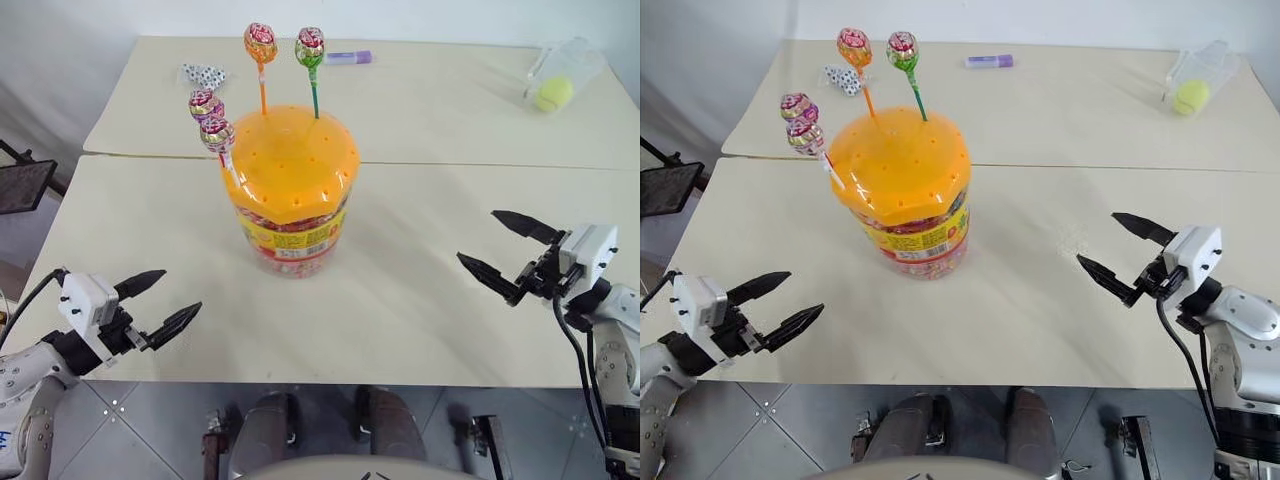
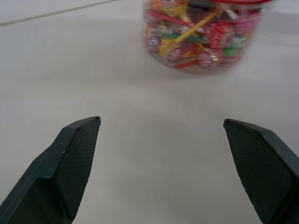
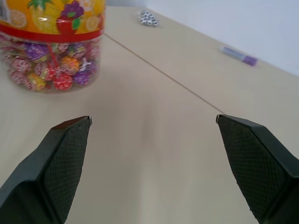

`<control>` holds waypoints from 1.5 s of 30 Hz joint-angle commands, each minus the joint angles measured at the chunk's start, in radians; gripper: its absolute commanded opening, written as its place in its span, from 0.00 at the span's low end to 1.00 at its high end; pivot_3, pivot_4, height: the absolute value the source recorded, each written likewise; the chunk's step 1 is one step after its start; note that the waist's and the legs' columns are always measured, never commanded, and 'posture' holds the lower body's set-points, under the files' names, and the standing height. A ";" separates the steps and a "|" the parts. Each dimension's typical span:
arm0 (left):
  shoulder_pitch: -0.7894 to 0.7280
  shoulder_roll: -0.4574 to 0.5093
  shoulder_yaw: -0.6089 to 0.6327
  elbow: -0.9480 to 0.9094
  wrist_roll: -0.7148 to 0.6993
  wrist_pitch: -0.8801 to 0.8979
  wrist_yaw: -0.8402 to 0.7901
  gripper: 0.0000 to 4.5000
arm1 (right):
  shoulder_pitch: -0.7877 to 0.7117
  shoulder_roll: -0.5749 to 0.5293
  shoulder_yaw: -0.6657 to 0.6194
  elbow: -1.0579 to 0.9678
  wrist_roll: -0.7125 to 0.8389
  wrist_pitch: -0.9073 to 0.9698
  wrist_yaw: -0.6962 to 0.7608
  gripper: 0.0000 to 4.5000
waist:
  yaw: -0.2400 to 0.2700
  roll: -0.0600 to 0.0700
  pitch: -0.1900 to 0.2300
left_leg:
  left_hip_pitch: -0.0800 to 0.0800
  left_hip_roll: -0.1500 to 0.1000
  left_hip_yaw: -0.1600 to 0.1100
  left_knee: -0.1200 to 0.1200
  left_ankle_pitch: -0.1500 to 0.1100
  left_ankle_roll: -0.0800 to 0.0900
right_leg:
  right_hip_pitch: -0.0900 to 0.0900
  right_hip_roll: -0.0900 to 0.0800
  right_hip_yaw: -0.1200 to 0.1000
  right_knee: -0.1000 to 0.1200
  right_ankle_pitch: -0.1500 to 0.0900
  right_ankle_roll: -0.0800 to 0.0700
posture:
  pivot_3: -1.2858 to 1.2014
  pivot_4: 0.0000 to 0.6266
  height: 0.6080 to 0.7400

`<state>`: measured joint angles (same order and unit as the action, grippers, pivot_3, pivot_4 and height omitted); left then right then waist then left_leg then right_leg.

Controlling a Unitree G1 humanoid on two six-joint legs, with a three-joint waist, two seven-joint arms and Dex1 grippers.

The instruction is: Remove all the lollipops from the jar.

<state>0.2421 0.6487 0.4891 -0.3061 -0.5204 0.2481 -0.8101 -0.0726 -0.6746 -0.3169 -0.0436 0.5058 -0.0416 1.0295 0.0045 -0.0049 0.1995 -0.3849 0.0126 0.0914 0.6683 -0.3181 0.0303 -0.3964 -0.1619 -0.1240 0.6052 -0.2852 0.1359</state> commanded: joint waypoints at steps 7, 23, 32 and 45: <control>-0.197 0.085 0.104 0.089 -0.333 0.187 -0.129 1.00 | 0.041 0.053 -0.057 -0.238 0.260 0.038 0.054 0.99 | -0.003 0.000 0.000 | 0.000 0.001 -0.001 0.000 0.000 0.000 | 0.000 0.000 -0.001 0.002 0.000 0.000 | 0.52 0.24 1.00; -0.924 0.101 -0.203 0.352 -0.352 0.284 -0.306 1.00 | 0.133 0.156 -0.080 -0.606 0.311 0.011 -0.136 0.99 | 0.017 -0.002 -0.001 | -0.002 -0.002 0.001 0.010 -0.003 -0.001 | 0.001 0.006 0.001 0.004 0.002 0.003 | 0.52 0.24 1.00; -0.990 0.057 -0.250 0.433 -0.293 0.247 -0.372 0.51 | 0.143 0.154 -0.083 -0.611 0.284 -0.003 -0.156 1.00 | 0.010 -0.002 0.000 | -0.002 0.002 0.001 0.012 -0.004 -0.002 | -0.001 0.012 0.005 0.005 0.001 0.001 | 0.52 0.24 1.00; -1.002 0.027 0.046 0.476 -0.594 0.481 -0.129 0.01 | 0.020 0.135 0.019 -0.513 0.279 0.001 -0.055 1.00 | 0.006 -0.002 0.000 | -0.001 0.004 0.000 0.013 -0.004 -0.002 | -0.001 0.012 0.007 0.007 0.001 0.001 | 0.52 0.24 1.00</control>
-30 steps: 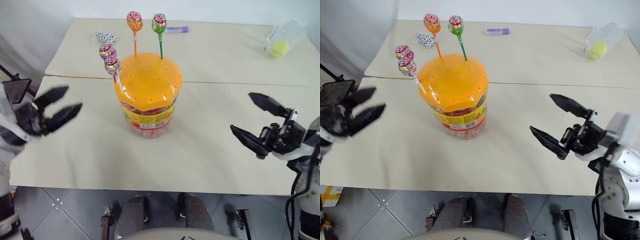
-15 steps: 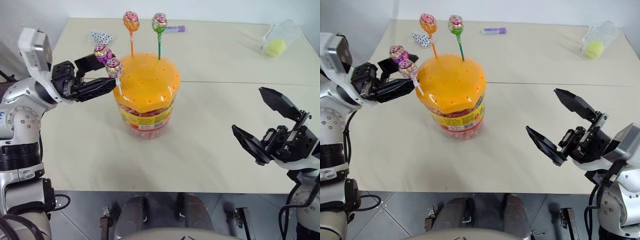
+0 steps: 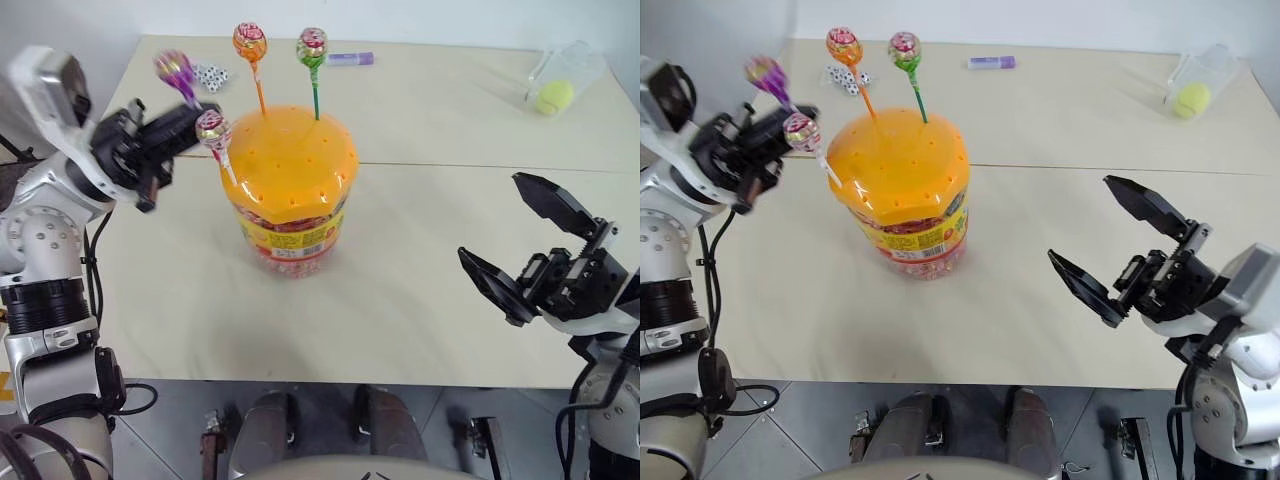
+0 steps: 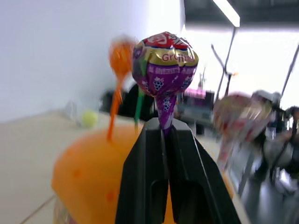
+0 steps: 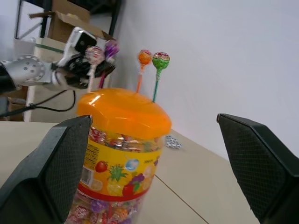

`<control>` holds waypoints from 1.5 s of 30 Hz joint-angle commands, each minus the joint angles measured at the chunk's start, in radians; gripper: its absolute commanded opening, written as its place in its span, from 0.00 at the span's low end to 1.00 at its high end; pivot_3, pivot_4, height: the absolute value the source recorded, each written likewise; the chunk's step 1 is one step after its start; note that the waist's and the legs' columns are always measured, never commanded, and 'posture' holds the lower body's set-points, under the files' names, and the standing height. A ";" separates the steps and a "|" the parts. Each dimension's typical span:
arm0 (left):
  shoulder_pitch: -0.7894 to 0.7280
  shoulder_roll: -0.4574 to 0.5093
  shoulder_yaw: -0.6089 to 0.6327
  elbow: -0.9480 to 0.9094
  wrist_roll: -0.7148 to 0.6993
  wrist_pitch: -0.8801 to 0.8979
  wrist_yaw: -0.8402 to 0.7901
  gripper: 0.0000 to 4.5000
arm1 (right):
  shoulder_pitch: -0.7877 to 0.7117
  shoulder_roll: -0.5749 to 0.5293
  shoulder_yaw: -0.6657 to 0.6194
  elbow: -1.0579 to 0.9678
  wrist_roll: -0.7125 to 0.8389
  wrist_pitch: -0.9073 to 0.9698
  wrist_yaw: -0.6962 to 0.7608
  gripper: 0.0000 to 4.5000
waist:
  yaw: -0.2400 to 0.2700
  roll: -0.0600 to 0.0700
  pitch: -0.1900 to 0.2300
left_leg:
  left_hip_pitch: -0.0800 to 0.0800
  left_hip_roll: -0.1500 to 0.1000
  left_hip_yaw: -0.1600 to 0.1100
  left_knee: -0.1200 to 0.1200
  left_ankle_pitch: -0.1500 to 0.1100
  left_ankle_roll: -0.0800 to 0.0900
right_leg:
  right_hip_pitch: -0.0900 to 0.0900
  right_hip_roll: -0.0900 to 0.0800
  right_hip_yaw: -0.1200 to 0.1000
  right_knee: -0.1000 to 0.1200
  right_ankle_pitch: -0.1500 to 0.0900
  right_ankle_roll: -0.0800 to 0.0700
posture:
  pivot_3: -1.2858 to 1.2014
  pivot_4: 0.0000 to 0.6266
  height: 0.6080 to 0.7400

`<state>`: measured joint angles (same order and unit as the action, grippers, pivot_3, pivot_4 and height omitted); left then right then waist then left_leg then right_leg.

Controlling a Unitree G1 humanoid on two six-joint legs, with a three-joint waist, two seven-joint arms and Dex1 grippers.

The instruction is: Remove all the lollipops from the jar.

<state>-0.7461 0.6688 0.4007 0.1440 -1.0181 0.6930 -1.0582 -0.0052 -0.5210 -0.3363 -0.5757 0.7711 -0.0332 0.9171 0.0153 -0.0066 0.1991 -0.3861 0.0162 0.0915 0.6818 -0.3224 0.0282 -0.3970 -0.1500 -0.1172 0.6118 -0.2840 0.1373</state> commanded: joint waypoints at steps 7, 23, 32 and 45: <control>0.433 0.184 0.233 -0.049 0.132 0.001 0.191 0.01 | -0.211 -0.153 0.198 0.198 0.011 0.034 0.433 1.00 | -0.044 0.000 0.000 | 0.003 0.000 0.002 -0.003 -0.002 0.001 | 0.000 0.000 0.001 0.000 0.000 0.000 | 0.52 0.24 1.00; 1.004 0.144 0.280 -0.260 0.370 -0.143 0.226 0.47 | -0.256 -0.208 0.186 0.371 -0.026 0.047 0.538 1.00 | -0.012 -0.003 -0.001 | 0.001 0.007 0.002 0.001 -0.010 -0.002 | -0.001 -0.003 0.001 -0.005 0.000 -0.002 | 0.52 0.24 1.00; 0.657 0.315 0.273 -0.238 0.101 -0.115 -0.094 0.60 | -0.191 -0.160 0.017 0.201 0.111 0.136 0.278 1.00 | -0.016 -0.001 0.000 | 0.000 0.010 0.005 0.001 -0.011 -0.003 | -0.003 0.000 -0.001 -0.002 0.000 -0.003 | 0.52 0.24 1.00; 0.184 0.164 -0.116 -0.248 0.095 -0.073 -0.119 0.60 | -0.053 -0.099 -0.062 -0.045 0.115 0.129 0.033 1.00 | -0.021 -0.002 -0.001 | 0.001 0.004 0.008 0.003 -0.010 -0.002 | -0.003 0.004 0.001 -0.001 0.000 -0.003 | 0.52 0.24 1.00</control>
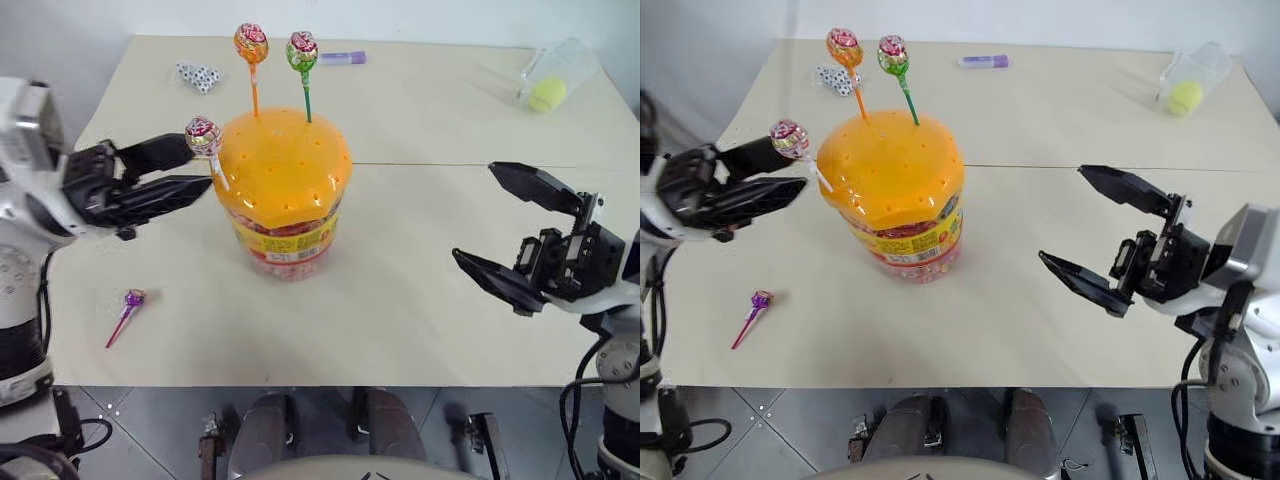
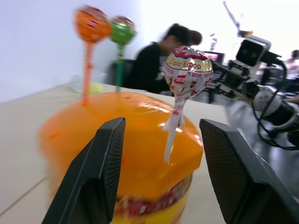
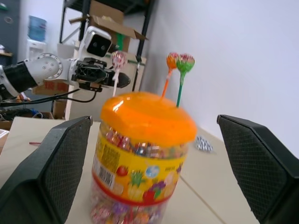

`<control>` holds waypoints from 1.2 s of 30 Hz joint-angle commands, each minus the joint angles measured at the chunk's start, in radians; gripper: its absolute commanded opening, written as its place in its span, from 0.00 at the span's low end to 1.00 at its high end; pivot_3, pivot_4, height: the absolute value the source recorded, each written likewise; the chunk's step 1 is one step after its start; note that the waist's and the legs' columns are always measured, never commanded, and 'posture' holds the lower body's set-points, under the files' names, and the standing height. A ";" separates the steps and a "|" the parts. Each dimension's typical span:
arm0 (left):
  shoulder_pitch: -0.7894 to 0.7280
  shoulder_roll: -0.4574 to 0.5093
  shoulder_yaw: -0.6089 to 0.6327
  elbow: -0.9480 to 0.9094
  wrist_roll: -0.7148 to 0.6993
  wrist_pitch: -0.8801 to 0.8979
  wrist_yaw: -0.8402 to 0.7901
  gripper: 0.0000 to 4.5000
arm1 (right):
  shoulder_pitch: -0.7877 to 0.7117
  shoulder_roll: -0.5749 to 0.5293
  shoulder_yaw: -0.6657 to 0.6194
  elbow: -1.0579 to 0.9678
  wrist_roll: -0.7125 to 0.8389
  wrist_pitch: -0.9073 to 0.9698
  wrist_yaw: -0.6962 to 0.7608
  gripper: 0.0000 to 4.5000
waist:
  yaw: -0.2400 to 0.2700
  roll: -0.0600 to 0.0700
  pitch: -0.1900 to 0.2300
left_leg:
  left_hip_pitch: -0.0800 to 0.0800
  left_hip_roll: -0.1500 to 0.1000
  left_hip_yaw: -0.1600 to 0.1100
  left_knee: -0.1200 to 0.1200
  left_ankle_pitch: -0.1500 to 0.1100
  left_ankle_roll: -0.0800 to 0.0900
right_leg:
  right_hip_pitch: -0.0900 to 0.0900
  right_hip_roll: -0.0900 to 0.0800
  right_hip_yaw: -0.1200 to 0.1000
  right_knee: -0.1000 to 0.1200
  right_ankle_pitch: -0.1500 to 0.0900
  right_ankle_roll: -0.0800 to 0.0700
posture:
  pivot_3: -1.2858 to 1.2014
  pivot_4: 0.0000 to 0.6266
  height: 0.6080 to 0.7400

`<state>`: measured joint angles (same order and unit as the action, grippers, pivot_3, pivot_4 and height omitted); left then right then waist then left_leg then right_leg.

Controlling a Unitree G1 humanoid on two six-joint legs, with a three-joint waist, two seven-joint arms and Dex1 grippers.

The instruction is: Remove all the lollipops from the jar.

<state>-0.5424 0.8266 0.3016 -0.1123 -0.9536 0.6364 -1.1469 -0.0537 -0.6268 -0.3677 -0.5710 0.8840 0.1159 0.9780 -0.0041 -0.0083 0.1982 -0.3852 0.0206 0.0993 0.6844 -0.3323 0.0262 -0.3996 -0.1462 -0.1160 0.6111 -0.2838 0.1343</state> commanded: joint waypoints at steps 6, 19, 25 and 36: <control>-0.062 -0.031 -0.050 0.029 0.049 -0.022 -0.040 0.28 | 0.000 0.028 -0.010 -0.070 -0.011 -0.039 -0.056 1.00 | 0.012 0.000 0.000 | 0.000 -0.001 0.000 0.001 0.002 0.002 | 0.001 0.000 0.002 0.000 0.000 0.000 | 0.52 0.24 1.00; 0.000 -0.085 0.269 0.058 -0.142 0.078 0.283 0.01 | -0.124 0.007 0.127 0.085 -0.078 -0.090 0.166 1.00 | 0.008 0.000 0.000 | 0.000 0.005 -0.001 0.002 0.002 0.002 | 0.001 0.000 0.003 0.001 0.000 0.001 | 0.52 0.24 1.00; 0.458 0.063 0.310 -0.013 0.046 0.179 0.326 0.01 | -0.217 -0.050 0.235 0.271 -0.168 -0.181 0.465 1.00 | -0.017 0.000 0.001 | 0.004 0.007 0.002 -0.003 0.001 0.002 | 0.001 0.001 0.002 0.000 0.000 0.000 | 0.52 0.24 1.00; 0.763 0.005 0.223 -0.246 0.107 0.314 0.473 0.05 | -0.160 -0.097 0.214 0.397 -0.194 -0.240 0.574 1.00 | 0.016 -0.002 0.001 | 0.003 0.006 0.000 -0.001 -0.001 0.001 | 0.002 -0.002 0.003 -0.002 0.000 -0.001 | 0.52 0.24 1.00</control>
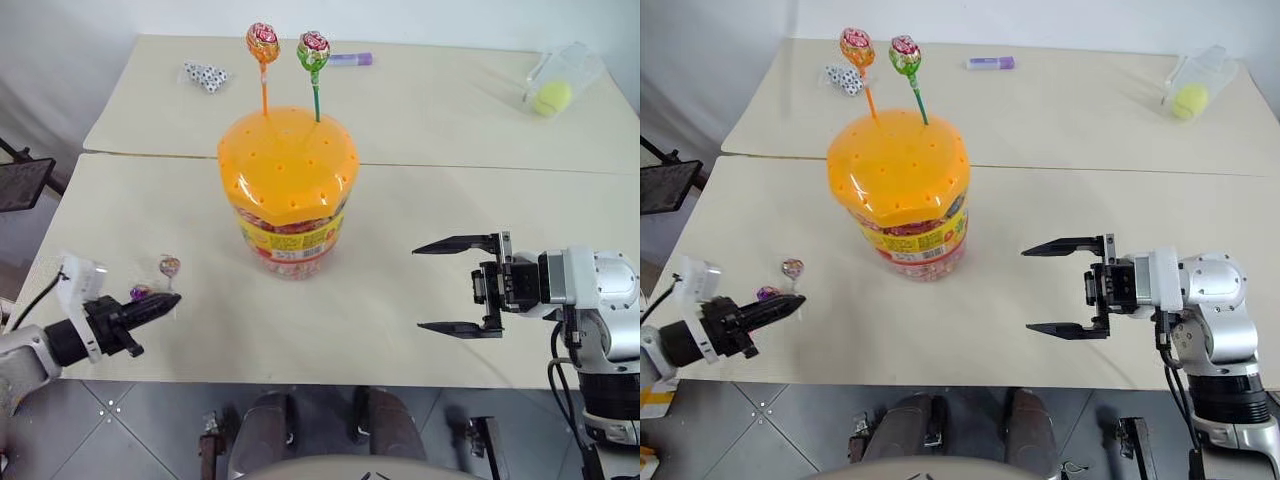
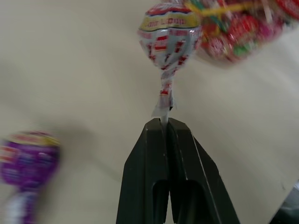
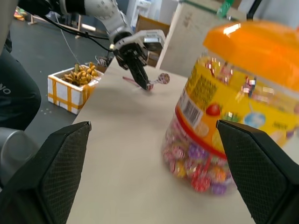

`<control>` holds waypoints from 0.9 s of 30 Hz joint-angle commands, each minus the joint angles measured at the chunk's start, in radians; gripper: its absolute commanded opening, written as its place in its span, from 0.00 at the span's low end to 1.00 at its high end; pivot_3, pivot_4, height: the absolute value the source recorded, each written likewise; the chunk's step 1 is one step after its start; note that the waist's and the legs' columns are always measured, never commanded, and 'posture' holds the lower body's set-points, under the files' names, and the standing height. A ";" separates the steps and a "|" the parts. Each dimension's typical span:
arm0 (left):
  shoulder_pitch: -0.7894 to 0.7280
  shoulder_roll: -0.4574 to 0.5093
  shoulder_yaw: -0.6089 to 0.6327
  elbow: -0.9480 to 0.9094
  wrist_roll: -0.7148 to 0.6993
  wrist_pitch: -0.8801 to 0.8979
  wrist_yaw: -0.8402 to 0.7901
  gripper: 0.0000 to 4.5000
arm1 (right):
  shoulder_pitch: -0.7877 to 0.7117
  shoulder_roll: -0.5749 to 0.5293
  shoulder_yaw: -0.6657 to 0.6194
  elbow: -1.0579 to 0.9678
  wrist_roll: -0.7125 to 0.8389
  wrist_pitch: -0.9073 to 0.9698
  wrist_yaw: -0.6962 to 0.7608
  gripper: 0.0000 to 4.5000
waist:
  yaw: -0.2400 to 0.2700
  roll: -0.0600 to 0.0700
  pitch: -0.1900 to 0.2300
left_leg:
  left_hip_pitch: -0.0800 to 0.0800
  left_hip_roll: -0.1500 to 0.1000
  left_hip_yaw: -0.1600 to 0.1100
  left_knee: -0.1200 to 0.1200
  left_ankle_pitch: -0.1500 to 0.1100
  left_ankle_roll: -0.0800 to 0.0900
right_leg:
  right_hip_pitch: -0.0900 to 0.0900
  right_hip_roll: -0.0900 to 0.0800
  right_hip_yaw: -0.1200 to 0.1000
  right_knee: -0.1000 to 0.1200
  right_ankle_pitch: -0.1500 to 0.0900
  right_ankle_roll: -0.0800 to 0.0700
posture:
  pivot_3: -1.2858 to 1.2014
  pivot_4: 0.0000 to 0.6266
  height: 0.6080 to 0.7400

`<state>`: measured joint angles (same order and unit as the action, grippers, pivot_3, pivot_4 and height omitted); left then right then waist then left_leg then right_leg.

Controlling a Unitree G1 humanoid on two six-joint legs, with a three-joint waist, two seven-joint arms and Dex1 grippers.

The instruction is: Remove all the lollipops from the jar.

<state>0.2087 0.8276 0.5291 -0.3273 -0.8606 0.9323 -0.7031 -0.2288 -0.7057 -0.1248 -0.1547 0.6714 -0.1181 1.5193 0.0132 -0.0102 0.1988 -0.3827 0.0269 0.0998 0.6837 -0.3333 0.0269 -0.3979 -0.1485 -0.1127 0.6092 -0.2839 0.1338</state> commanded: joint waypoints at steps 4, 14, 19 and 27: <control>0.022 0.052 -0.025 0.007 0.077 0.001 0.001 0.29 | 0.035 -0.011 -0.047 -0.053 0.033 0.013 -0.027 1.00 | -0.011 0.000 0.000 | 0.000 0.001 0.001 0.000 0.000 -0.001 | 0.000 0.001 -0.001 0.001 -0.001 -0.001 | 0.52 0.24 1.00; -0.380 0.076 0.127 0.229 -0.138 -0.161 -0.283 0.61 | 0.100 0.078 -0.218 -0.274 0.183 0.170 -0.469 1.00 | -0.007 0.001 0.000 | -0.001 0.001 0.002 0.000 0.000 -0.002 | -0.002 0.000 -0.002 0.002 -0.001 -0.002 | 0.52 0.24 1.00; -0.777 0.011 -0.022 0.365 -0.121 -0.211 -0.276 0.61 | 0.116 0.104 -0.277 -0.334 0.208 0.202 -0.607 1.00 | 0.008 0.000 0.000 | -0.001 0.000 0.001 0.001 0.000 -0.002 | -0.002 0.001 -0.004 0.003 -0.001 -0.002 | 0.52 0.24 1.00; -1.170 -0.094 -0.343 0.603 0.122 -0.319 -0.395 0.61 | 0.150 0.109 -0.275 -0.381 0.213 0.220 -0.642 1.00 | 0.004 0.000 -0.001 | -0.002 -0.006 0.011 0.002 0.001 0.000 | -0.002 0.003 -0.002 0.002 0.000 0.000 | 0.52 0.24 1.00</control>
<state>-0.9305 0.7189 0.2019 0.2630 -0.7693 0.6303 -1.0641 -0.0869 -0.5987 -0.3782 -0.4887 0.8583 0.1022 0.8867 0.0175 -0.0103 0.1982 -0.3848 0.0210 0.1109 0.6853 -0.3324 0.0267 -0.4003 -0.1448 -0.1151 0.6113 -0.2838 0.1341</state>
